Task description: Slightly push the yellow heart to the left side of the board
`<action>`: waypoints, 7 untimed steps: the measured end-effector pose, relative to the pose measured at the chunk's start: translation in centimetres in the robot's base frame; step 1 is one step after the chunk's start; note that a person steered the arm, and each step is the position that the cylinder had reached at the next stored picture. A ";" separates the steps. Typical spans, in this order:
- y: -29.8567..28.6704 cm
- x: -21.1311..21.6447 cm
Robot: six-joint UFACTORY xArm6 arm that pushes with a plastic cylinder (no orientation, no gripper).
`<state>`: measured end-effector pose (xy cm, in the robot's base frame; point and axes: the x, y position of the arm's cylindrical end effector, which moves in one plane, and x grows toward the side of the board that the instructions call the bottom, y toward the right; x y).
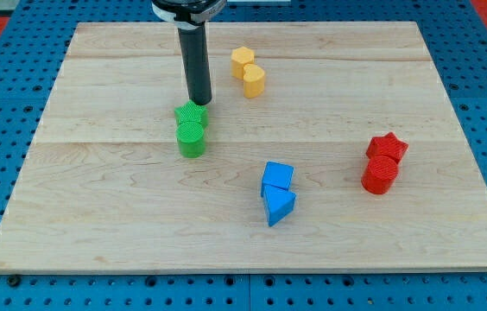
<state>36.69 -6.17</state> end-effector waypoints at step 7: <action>13.2 -4.6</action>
<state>32.10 7.08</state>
